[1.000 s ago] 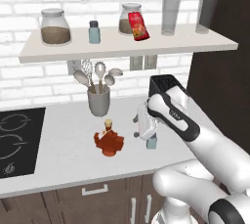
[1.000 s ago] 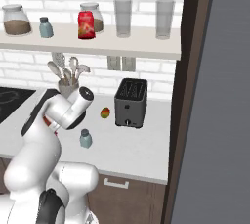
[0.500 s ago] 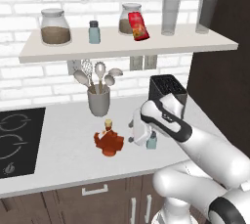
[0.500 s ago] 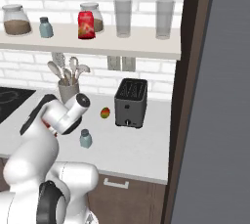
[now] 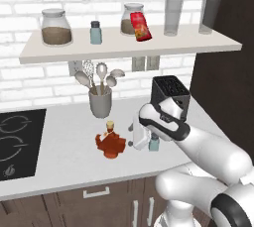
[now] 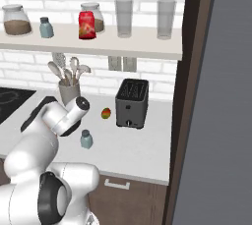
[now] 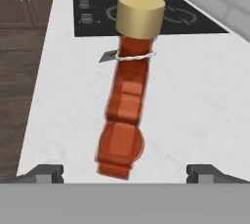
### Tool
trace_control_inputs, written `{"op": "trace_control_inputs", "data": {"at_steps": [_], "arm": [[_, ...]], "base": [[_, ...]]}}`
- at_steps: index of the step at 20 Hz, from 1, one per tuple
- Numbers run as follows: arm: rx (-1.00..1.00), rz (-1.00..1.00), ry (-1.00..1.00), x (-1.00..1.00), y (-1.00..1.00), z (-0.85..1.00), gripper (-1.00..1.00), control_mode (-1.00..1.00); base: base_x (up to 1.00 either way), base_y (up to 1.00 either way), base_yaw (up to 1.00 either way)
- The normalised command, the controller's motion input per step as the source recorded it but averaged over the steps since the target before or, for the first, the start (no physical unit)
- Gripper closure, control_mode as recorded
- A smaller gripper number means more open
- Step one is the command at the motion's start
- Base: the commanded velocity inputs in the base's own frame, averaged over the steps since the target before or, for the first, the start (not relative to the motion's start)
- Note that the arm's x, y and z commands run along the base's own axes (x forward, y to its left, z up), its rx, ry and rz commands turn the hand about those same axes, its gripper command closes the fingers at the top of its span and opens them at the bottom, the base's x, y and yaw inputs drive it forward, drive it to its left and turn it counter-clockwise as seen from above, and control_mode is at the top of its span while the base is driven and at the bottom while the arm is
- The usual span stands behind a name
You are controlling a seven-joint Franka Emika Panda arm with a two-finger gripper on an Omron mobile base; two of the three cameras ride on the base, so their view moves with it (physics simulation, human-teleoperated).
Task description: Put the shaker and condiment bottle from the counter next to their counterparts in the cabinet.
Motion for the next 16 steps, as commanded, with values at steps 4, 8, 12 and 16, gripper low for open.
{"op": "trace_control_inputs", "data": {"at_steps": [4, 8, 12, 16], "arm": [[0.08, -0.01, 0.0, 0.02, 0.0, -0.03, -1.0, -1.0], [0.11, -0.07, 0.0, 0.0, 0.0, -0.08, -1.0, -1.0], [0.09, -0.06, 0.0, 0.01, 0.0, -0.18, -1.0, -1.0], [0.04, -0.05, 0.0, 0.02, 0.0, -0.2, -1.0, -1.0]], "base": [[0.0, 0.0, 0.0], [0.0, 0.0, 0.0], [0.0, 0.0, 0.0], [0.0, 0.0, 0.0]]}}
